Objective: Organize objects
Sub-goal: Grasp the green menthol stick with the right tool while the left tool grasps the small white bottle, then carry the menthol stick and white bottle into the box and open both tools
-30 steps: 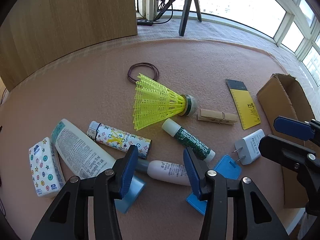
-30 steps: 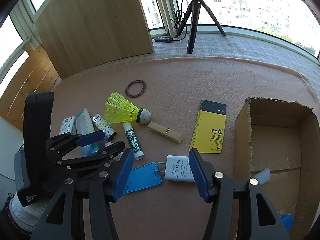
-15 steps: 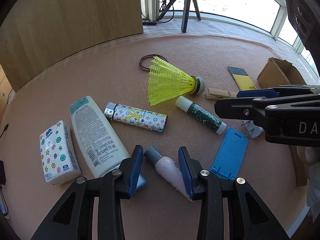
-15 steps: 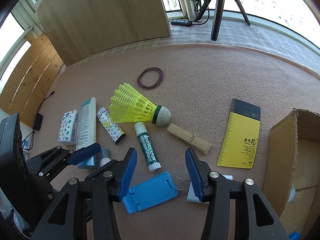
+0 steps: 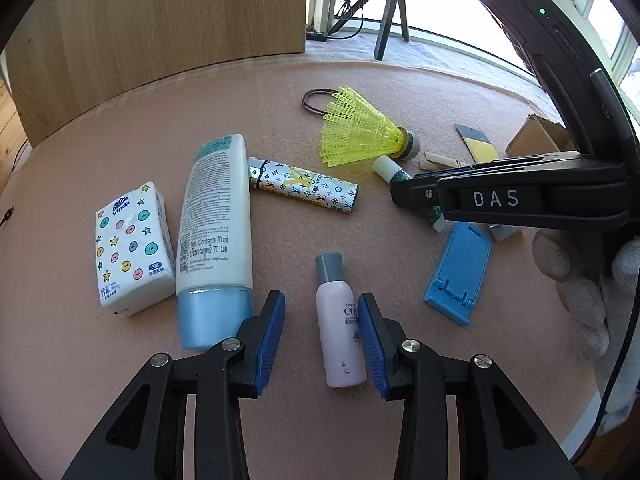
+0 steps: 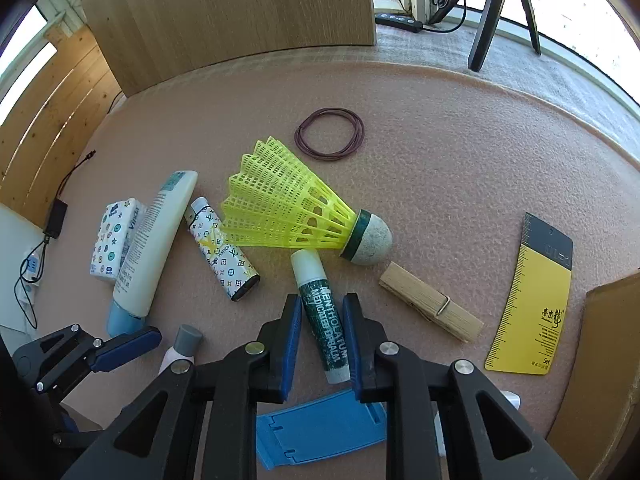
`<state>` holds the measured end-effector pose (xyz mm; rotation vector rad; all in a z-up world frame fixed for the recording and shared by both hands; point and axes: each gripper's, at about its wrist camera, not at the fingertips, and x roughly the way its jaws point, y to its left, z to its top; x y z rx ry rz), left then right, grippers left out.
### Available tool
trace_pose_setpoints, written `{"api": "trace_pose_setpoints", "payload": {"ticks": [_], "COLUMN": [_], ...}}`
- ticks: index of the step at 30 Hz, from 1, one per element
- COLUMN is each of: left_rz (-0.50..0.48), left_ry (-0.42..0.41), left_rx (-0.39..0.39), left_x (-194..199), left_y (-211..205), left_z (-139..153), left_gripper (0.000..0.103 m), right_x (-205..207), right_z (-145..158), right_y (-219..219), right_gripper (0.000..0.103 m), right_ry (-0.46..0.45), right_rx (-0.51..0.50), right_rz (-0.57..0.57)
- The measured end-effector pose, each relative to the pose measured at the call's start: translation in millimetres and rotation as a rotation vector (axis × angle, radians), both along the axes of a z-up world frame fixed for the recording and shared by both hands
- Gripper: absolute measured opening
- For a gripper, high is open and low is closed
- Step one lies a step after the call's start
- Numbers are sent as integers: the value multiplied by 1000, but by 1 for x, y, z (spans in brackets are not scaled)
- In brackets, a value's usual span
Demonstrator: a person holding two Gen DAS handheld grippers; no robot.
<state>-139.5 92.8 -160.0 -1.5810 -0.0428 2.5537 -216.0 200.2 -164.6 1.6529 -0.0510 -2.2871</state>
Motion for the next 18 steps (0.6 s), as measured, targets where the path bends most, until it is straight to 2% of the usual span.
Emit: {"api": "trace_pose_setpoints", "payload": {"ticks": [10,12,14,15,18], "left_rz": [10,19,33,39,49], "left_ry": [-27,-21,-18,-20,-24], "left_rx": [7,2,4,10,30], "left_x": [6,7,7,6,7], "left_y": [-5,-6,-8,-10,-13], "left_z": [-7,-8,-8,-8,-8], "left_gripper": [41,37,24,21,21], "right_x": [24,28,31,32,36], "right_z": [0,0,0,0,2], "right_y": [0,1,2,2,5], "right_gripper": [14,14,14,14,14], "right_ry": [-1,0,-3,-6,-12], "right_rx": [-46,-56,-63,-70,-94], "right_rz": [-22,-27,-35,-41,-54]}}
